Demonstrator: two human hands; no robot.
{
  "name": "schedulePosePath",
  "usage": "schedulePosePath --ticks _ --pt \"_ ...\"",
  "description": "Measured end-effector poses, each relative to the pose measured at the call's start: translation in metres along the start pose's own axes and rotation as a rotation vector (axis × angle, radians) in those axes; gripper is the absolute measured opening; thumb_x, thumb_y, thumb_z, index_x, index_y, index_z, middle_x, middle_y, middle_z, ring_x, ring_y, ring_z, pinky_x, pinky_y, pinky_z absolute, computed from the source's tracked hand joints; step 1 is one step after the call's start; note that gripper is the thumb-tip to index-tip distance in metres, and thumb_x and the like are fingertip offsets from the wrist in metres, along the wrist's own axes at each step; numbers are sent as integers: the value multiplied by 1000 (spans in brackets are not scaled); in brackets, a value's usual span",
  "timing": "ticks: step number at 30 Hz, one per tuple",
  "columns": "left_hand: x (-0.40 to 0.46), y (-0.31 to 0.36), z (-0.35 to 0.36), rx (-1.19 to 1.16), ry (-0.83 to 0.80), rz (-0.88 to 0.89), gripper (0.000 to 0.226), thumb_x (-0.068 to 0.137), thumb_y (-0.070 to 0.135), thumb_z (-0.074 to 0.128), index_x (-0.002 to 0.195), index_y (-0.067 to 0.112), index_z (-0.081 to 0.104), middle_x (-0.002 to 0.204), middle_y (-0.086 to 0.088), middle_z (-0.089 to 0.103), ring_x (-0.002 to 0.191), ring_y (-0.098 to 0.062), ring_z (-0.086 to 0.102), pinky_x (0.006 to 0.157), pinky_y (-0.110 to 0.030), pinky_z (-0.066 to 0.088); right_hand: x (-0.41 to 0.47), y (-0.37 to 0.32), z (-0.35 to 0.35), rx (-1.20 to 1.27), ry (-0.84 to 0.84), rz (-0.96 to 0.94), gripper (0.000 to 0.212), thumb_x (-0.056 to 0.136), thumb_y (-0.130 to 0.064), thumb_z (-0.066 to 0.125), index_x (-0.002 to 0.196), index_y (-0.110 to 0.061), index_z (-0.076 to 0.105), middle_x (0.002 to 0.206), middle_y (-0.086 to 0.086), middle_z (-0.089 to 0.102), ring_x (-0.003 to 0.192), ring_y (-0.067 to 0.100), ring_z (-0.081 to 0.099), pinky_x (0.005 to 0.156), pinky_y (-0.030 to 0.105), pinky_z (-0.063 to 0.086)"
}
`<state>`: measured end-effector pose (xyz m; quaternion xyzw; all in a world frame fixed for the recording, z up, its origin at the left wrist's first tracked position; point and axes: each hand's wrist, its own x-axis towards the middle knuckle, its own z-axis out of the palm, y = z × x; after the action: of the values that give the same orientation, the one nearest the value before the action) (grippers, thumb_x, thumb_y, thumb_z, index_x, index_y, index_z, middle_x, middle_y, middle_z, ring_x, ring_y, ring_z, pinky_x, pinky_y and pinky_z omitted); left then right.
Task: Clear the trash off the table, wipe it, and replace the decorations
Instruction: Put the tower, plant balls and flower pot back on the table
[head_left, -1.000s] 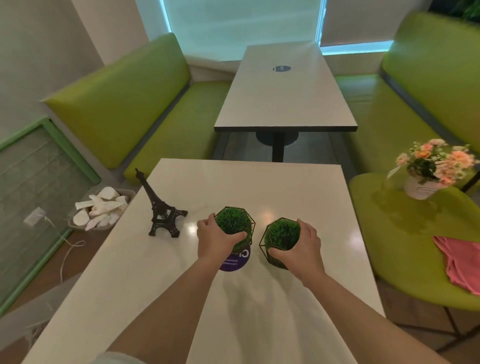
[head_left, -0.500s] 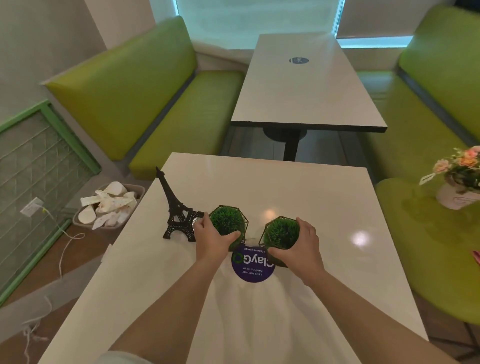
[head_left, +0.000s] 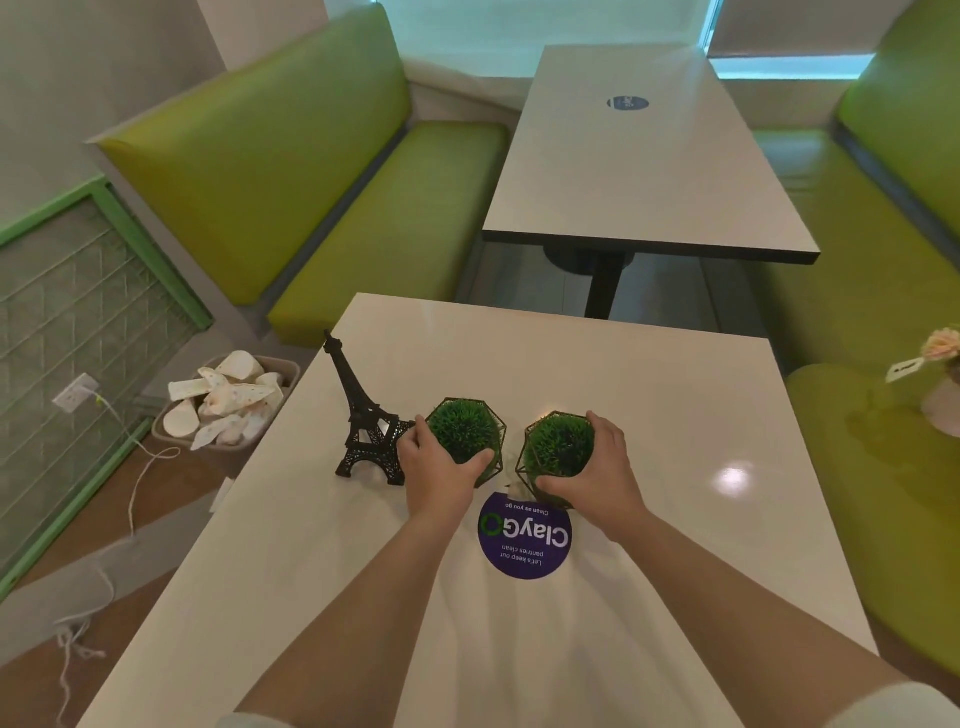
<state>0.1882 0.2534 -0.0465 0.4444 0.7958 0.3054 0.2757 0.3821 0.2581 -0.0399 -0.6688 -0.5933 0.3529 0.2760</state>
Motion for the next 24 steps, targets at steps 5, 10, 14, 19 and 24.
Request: schedulePosePath --ticks 5,10,14,19,24 --pt "4 0 1 14 -9 -7 113 76 51 76 155 10 6 150 -10 18 141 -25 25 113 -39 34 6 0 4 16 -12 6 114 62 -35 91 151 -22 21 151 -4 25 136 15 34 106 29 36" --pt "8 0 0 24 -32 -10 113 77 52 75 155 13 4 152 -7 16 142 -25 24 113 -41 34 13 -4 7 -73 -25 -7 114 67 -39 87 154 -21 16 159 -4 20 144 19 20 116 37 26" --pt "9 -1 0 31 -41 -4 112 77 52 75 155 12 4 152 -7 16 142 -26 23 113 -41 34 16 -5 8 -77 -70 -6 112 68 -33 86 154 -21 16 159 -3 15 145 18 18 117 36 25" --pt "9 -1 -2 22 -51 -7 113 78 52 75 155 13 3 153 -7 15 143 -25 22 113 -39 34 17 -7 10 -56 -76 1 114 68 -31 86 155 -20 14 159 -3 16 145 18 19 119 38 26" --pt "9 0 -4 25 -78 -2 113 78 52 74 155 13 1 153 -6 14 143 -24 21 113 -38 32 19 -9 12 -58 -83 4 113 67 -28 86 155 -19 15 159 -1 17 146 19 19 119 39 25"
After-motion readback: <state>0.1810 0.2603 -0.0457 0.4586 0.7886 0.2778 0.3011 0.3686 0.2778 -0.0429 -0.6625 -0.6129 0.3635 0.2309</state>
